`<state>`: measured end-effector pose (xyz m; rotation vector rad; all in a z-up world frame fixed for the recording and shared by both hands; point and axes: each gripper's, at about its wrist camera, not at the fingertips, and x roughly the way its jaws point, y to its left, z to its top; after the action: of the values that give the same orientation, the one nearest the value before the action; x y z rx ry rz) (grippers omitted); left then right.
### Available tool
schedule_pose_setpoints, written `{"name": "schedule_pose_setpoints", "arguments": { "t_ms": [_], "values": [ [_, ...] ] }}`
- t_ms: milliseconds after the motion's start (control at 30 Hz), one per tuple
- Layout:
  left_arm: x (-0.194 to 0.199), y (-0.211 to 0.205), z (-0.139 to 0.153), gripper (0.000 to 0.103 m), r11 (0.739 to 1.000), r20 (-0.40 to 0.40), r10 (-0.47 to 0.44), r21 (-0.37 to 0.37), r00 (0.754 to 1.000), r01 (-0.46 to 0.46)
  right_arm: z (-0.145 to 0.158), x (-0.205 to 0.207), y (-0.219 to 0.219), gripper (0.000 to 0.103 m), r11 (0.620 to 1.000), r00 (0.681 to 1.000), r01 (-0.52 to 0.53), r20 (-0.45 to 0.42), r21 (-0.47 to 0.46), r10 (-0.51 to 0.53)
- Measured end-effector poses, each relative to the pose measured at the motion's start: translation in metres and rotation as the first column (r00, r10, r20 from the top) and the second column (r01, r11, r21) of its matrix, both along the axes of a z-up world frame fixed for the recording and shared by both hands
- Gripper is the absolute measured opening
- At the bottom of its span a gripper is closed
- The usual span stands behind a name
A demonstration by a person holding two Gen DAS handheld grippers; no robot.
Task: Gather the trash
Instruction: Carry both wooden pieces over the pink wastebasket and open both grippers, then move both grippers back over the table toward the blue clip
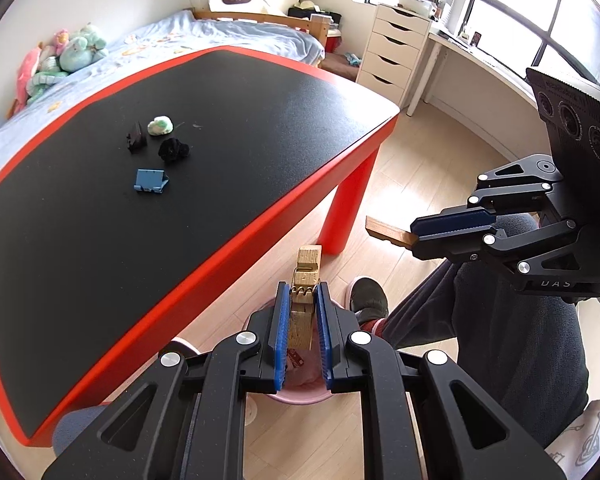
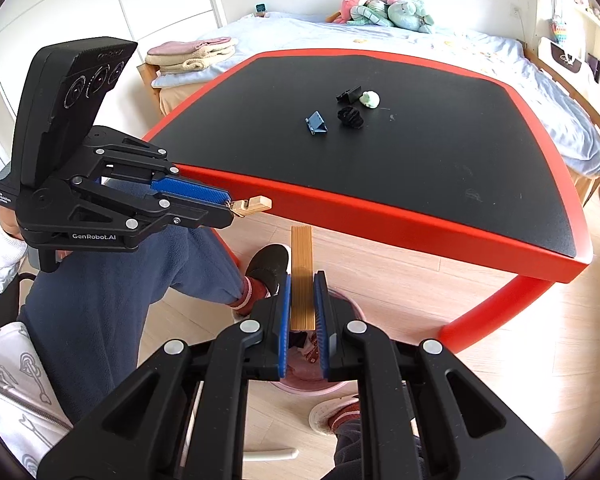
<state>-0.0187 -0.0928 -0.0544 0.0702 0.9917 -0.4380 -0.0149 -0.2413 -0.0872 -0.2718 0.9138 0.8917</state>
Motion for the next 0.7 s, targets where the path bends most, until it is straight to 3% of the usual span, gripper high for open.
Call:
{"name": "schedule_pose_setpoints", "arguments": {
  "t_ms": [133,167,200,233,267,333,500,700],
  "values": [
    [-0.001,-0.002,-0.001,0.016,1.0,-0.005,-0.009,-0.003,1.0,0.009,-0.002,-0.002,0.0,0.012,1.0,1.0,-0.006,-0.012,0.004,0.006],
    [-0.001,-0.003,-0.001,0.023,1.0,-0.002,-0.007,-0.001,1.0,0.007,-0.003,-0.002,0.001,0.014,1.0,1.0,-0.004,-0.012,0.001,0.004],
    [-0.001,-0.003,-0.002,0.031,1.0,-0.003,-0.003,0.003,1.0,0.003,-0.004,-0.002,0.001,0.03,1.0,1.0,0.002,-0.006,-0.008,-0.002],
    [0.0,-0.002,-0.001,0.053,1.0,0.003,0.005,0.005,1.0,-0.005,-0.004,-0.001,0.001,0.055,1.0,1.0,0.009,0.001,-0.015,-0.009],
    [0.0,0.0,0.0,0.072,1.0,0.014,0.017,0.004,1.0,-0.017,-0.004,-0.001,0.0,0.065,1.0,1.0,0.018,0.008,-0.012,-0.018],
    [0.0,0.004,0.001,0.088,0.999,0.026,0.037,-0.003,0.999,-0.037,-0.003,-0.001,-0.003,0.083,0.999,0.999,0.032,0.015,0.004,-0.032],
    [0.001,0.009,-0.001,0.095,0.998,0.023,0.061,0.011,0.998,-0.061,-0.008,0.0,-0.007,0.094,0.999,0.999,0.05,0.0,0.004,-0.05],
    [0.0,0.012,0.0,0.095,0.997,0.033,0.073,0.017,0.997,-0.074,-0.008,0.001,-0.006,0.097,0.997,0.997,0.071,-0.01,0.002,-0.071]
  ]
}}
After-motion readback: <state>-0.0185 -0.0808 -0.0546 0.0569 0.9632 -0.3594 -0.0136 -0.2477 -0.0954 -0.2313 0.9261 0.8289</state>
